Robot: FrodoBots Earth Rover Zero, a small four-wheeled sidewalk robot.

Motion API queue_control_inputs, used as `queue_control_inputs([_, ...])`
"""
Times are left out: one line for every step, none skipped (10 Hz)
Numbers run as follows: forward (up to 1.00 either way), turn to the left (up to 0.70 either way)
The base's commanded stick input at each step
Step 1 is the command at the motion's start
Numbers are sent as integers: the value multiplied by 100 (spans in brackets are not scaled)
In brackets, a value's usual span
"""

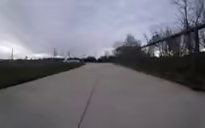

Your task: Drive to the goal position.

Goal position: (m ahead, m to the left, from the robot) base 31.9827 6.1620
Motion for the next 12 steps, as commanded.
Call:
queue_control_inputs([100,-2])
queue_control_inputs([100,-2])
queue_control_inputs([100,-2])
queue_control_inputs([100,-2])
queue_control_inputs([100,-3])
queue_control_inputs([100,-3])
queue_control_inputs([100,-3])
queue_control_inputs([100,-3])
queue_control_inputs([100,-3])
queue_control_inputs([100,-3])
queue_control_inputs([100,-3])
queue_control_inputs([100,-2])
